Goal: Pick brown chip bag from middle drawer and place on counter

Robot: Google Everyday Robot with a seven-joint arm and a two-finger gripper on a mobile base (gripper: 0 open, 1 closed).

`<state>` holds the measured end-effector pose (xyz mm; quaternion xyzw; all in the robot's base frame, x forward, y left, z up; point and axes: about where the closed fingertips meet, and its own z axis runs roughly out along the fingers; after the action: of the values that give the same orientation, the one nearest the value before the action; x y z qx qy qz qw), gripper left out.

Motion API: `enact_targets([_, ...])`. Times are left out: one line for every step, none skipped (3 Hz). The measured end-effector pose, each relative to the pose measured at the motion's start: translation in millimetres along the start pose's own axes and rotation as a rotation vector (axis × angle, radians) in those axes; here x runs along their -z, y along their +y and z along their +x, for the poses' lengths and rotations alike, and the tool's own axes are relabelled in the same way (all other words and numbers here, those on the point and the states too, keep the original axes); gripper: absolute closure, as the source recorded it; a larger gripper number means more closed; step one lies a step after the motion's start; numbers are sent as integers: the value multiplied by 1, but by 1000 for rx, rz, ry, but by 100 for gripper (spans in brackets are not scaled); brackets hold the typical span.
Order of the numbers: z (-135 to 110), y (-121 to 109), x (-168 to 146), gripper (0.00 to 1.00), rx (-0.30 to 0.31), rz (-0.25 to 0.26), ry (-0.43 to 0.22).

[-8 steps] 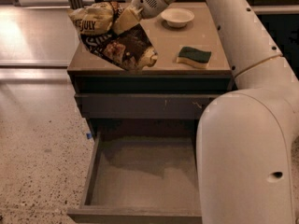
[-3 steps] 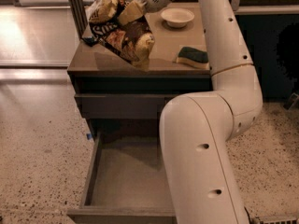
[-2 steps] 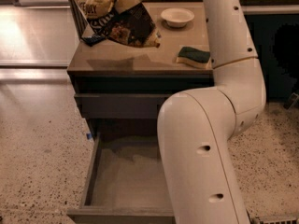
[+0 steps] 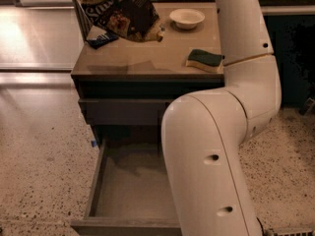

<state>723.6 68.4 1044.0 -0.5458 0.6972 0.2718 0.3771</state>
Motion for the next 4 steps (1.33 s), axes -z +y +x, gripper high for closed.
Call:
enact_targets([48,-29,-20,100,-74,-12,1])
enact_targets([115,-65,-58,100,-165,-18,6])
enact_targets([115,-65,-58,100,-165,-18,6])
enact_targets([115,-65,-58,82,-165,-18,6])
